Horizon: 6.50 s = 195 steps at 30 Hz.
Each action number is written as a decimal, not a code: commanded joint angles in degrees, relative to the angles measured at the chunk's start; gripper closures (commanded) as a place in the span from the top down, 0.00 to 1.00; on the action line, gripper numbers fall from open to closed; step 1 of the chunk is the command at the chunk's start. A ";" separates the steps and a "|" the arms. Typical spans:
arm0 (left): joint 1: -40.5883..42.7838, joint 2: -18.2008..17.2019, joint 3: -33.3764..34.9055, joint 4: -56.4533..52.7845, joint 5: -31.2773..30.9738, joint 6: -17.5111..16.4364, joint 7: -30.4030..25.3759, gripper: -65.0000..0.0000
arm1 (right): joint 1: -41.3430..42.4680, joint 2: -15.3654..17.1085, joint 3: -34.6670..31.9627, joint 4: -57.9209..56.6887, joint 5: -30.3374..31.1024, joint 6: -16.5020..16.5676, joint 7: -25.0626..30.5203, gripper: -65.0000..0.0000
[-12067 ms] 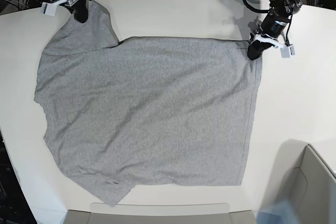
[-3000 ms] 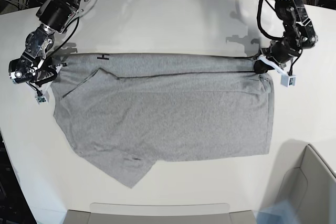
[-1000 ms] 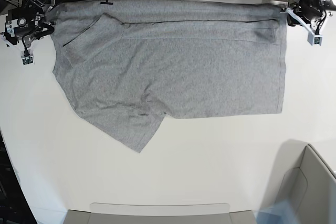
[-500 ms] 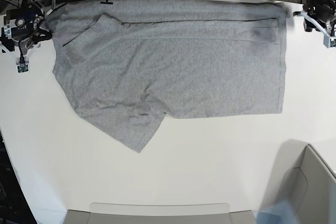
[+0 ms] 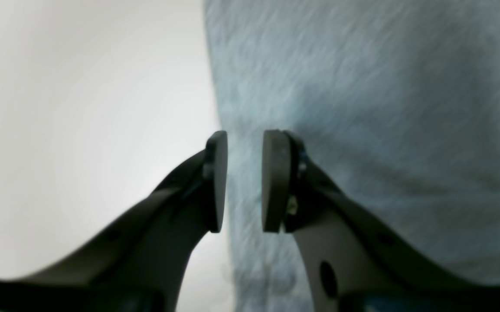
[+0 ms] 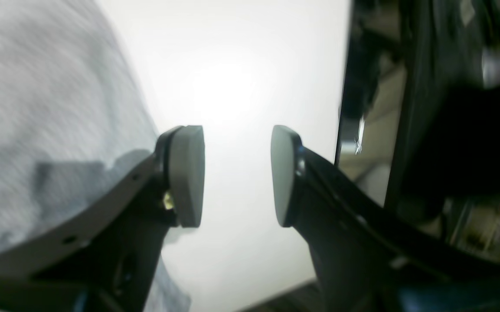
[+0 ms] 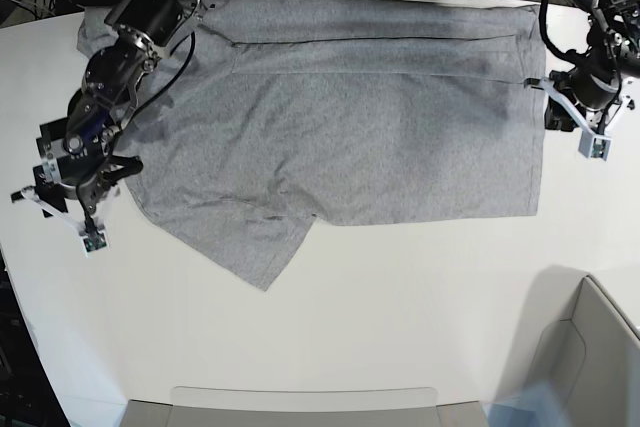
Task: Fold the T-shirt properly
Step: 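Release the collar edge and move the right gripper to the hem corner, then grasp the hem corner with the right gripper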
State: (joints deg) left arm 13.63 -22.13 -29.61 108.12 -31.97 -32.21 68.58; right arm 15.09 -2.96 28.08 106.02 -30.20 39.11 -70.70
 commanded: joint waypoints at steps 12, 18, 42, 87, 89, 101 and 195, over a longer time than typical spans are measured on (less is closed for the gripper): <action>-2.59 4.86 -0.15 0.76 -0.43 0.34 -0.84 0.19 | 14.40 1.51 -4.56 -38.10 3.07 0.89 22.12 0.39; -2.59 4.77 -0.15 0.68 -0.43 0.43 -0.84 0.19 | 15.19 1.51 -4.38 -46.98 3.07 0.89 25.73 0.39; -4.53 3.36 0.20 0.59 -0.34 0.43 -0.93 0.19 | -1.16 1.34 -4.65 -20.61 3.07 0.89 7.97 0.39; -4.27 3.27 0.29 0.59 -0.43 0.25 -0.84 0.19 | 21.52 8.02 7.66 -67.12 3.16 -0.65 47.97 0.39; -4.35 3.27 0.29 0.59 -0.43 0.25 -0.84 0.19 | 21.52 7.66 7.31 -64.48 3.16 -0.65 47.62 0.39; -4.53 3.27 0.29 0.59 -0.52 0.25 -0.84 0.19 | 21.70 9.42 7.40 -67.47 2.90 -1.09 48.06 0.39; -42.77 -3.06 21.03 -54.27 14.08 -5.02 -16.66 0.40 | 15.02 9.42 2.30 -77.14 0.09 -4.61 51.66 0.39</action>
State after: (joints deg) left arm -27.03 -24.21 -8.75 52.95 -17.19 -36.73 53.12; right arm 31.29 6.33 30.57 29.91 -24.32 34.30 -10.09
